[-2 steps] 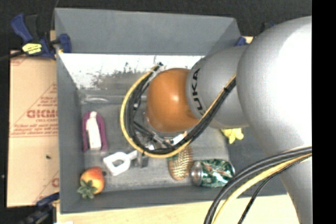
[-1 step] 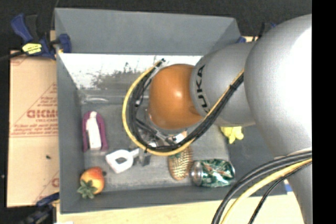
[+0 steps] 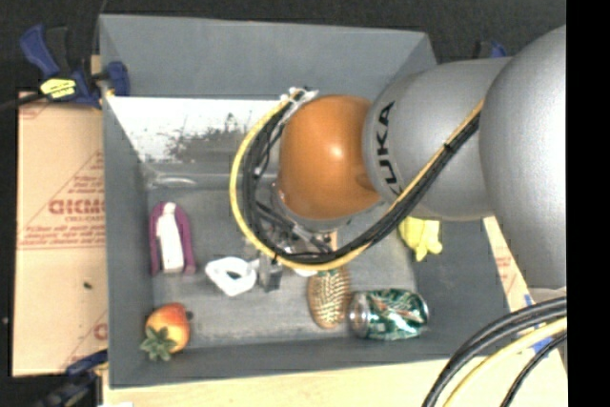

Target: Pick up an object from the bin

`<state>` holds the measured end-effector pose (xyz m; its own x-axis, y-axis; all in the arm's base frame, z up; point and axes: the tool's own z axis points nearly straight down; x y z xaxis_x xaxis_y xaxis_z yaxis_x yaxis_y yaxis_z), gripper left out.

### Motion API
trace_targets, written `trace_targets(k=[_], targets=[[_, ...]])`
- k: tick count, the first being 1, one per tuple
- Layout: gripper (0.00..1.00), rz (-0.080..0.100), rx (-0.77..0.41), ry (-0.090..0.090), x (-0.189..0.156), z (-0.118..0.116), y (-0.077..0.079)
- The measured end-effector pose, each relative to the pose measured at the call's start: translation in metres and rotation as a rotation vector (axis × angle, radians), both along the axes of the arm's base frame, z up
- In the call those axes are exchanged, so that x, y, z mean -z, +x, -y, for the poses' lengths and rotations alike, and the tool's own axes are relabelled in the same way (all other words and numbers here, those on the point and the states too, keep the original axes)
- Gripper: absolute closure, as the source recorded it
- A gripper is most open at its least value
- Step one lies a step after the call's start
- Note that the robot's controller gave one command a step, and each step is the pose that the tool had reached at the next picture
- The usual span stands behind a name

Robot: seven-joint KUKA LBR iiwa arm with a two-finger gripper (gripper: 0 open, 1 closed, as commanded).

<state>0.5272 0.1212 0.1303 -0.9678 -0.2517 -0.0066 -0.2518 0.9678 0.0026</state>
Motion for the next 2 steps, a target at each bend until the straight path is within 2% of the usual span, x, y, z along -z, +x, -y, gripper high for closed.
trace_targets(k=[2], targets=[[1.0,0.009,0.001,0.001,-0.052,0.0,0.002]])
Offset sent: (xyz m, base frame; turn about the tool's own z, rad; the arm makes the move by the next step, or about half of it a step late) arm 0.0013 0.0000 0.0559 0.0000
